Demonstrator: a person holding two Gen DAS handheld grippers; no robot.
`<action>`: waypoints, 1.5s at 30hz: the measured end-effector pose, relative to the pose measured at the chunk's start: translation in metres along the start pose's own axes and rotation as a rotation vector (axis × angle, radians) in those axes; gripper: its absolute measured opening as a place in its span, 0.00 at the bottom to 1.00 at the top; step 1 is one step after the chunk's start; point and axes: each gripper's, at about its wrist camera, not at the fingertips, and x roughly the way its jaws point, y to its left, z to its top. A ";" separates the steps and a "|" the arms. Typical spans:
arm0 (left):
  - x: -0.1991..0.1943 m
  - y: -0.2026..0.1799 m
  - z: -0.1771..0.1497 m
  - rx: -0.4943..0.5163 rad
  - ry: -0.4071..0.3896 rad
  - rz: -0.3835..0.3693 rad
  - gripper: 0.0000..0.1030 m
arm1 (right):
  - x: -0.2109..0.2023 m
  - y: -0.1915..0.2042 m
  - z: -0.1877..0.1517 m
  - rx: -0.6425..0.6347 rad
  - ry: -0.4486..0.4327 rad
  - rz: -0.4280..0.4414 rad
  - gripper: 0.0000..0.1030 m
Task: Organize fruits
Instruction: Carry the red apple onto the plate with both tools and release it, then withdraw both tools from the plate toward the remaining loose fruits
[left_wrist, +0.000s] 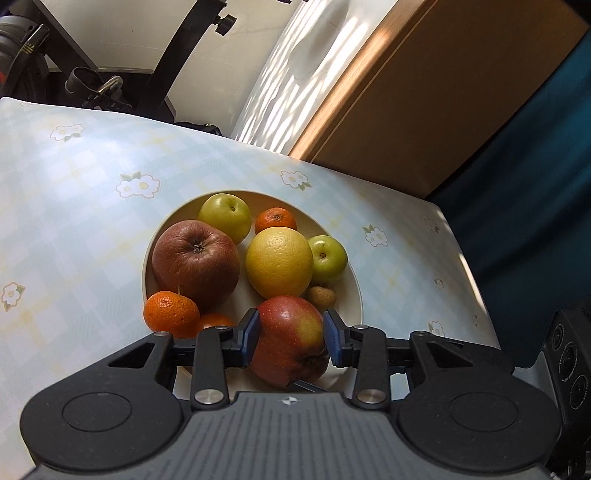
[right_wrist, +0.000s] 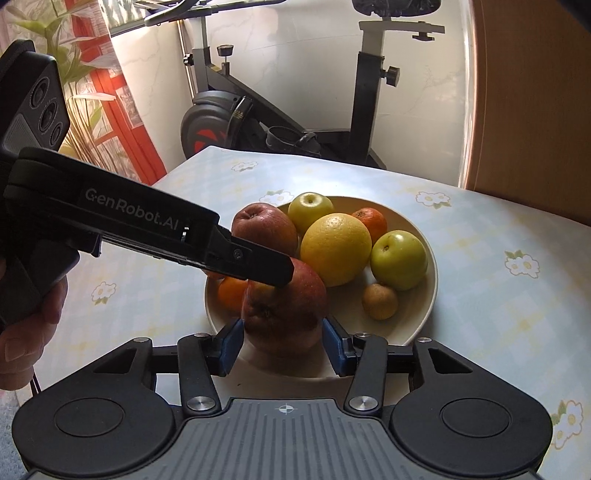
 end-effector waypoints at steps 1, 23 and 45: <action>0.000 -0.001 0.001 0.008 -0.003 0.007 0.39 | 0.002 -0.002 -0.002 0.006 0.004 0.001 0.44; -0.024 -0.004 -0.003 0.045 -0.095 0.086 0.38 | 0.011 -0.005 0.002 0.089 -0.050 0.022 0.46; -0.115 -0.028 -0.066 0.084 -0.292 0.299 0.38 | -0.096 -0.001 -0.062 0.194 -0.283 -0.119 0.47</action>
